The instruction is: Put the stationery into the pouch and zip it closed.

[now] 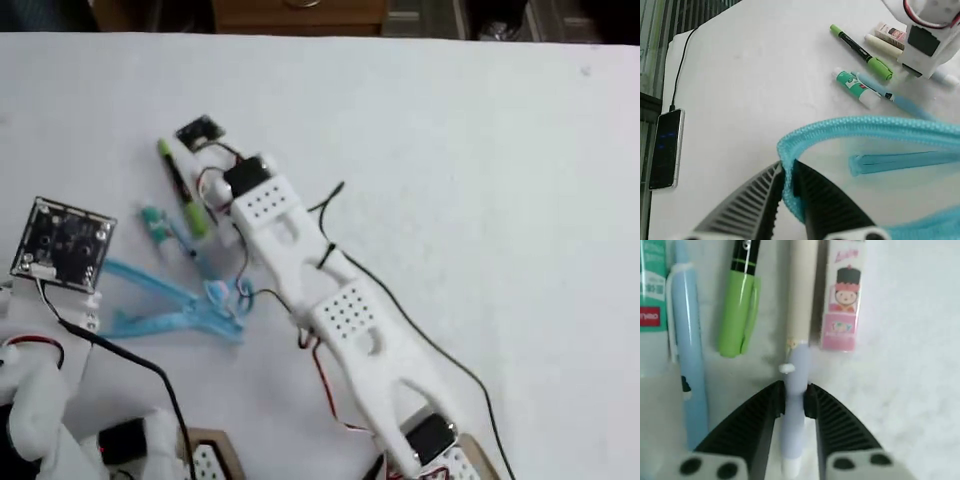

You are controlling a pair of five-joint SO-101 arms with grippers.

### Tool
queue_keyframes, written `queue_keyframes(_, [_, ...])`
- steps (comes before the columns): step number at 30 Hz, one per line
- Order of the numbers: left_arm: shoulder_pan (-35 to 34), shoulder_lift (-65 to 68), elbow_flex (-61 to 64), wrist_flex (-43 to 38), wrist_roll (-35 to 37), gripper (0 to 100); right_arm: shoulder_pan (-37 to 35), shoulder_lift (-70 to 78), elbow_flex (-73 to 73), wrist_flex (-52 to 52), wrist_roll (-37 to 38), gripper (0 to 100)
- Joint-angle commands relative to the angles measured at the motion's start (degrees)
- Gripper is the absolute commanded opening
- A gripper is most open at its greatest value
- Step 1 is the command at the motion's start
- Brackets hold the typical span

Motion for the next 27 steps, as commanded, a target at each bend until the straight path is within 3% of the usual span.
queue_keyframes(1, [0.4, 0.9, 5.5, 0.7, -1.7, 2, 0.0, -2.5, -2.5, 3.2, 1.3, 1.8])
queue_keyframes(19, [0.4, 0.7, 5.5, 0.7, -2.5, 2, 3.9, -21.8, -8.9, 7.3, -1.1, 1.8])
queue_keyframes(23, [0.5, 0.7, 5.5, 0.7, 0.7, 2, 7.7, -29.8, -8.9, 7.3, -7.2, 1.8])
queue_keyframes(27, [0.5, 0.6, 5.5, 0.7, 5.4, 2, 9.3, -41.5, -8.8, 7.3, -8.4, 1.8])
